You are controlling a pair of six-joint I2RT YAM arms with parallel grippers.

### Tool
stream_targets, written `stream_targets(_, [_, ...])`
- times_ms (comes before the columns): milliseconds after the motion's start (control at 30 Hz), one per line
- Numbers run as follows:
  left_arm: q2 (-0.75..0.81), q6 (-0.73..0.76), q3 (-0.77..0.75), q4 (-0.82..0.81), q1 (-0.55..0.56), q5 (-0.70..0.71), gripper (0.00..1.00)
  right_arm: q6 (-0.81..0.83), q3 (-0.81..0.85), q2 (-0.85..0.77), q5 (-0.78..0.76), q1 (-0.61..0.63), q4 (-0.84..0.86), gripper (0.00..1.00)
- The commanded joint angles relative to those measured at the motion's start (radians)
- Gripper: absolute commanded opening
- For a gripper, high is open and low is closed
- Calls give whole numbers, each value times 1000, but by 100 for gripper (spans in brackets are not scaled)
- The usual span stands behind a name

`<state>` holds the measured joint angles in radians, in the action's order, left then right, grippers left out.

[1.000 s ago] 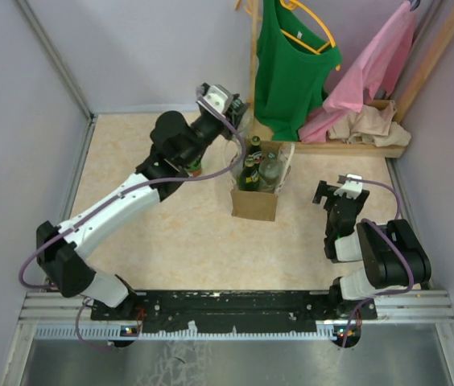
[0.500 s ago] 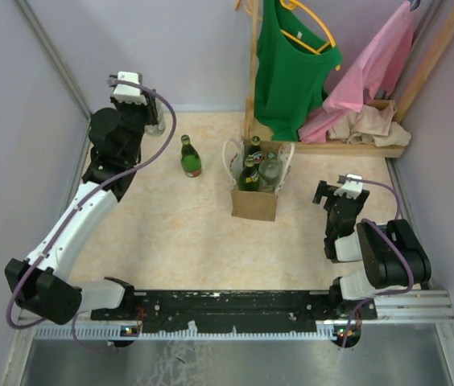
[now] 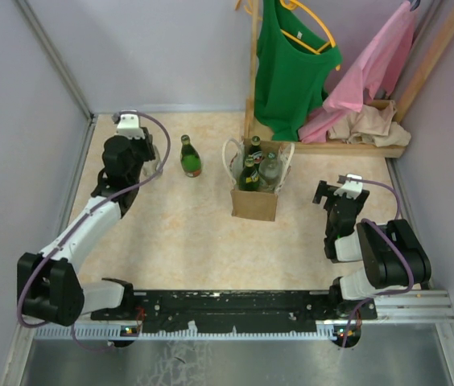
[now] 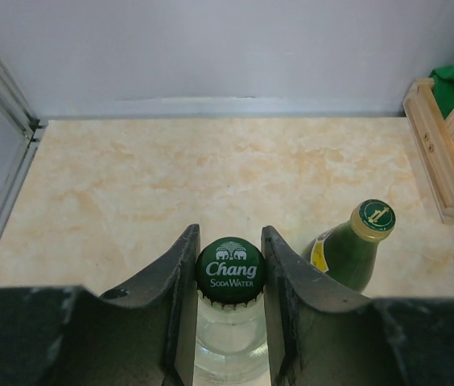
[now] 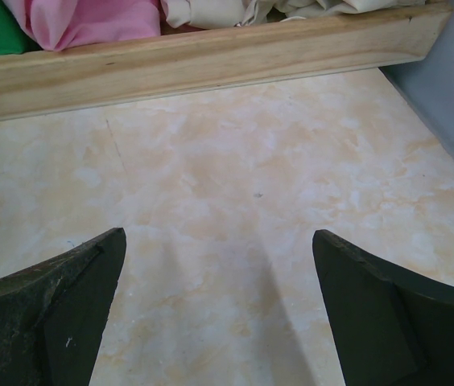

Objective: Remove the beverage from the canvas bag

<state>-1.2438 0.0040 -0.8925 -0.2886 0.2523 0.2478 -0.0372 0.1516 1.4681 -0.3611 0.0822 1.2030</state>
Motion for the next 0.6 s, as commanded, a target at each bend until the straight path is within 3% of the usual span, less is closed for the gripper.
stream_targets(0, [-10,1,-14,-279,0,-1,0,-3,19,-17,-3,-1,46,99])
stream_targets(200, [-104,12,-4,-352,-2,6,0,-3,19,-16,-3,-1,46,99])
stream_targets(567, [-251,5,103,-650,-5,47,0,-3,20,-17,-3,-1,46,99])
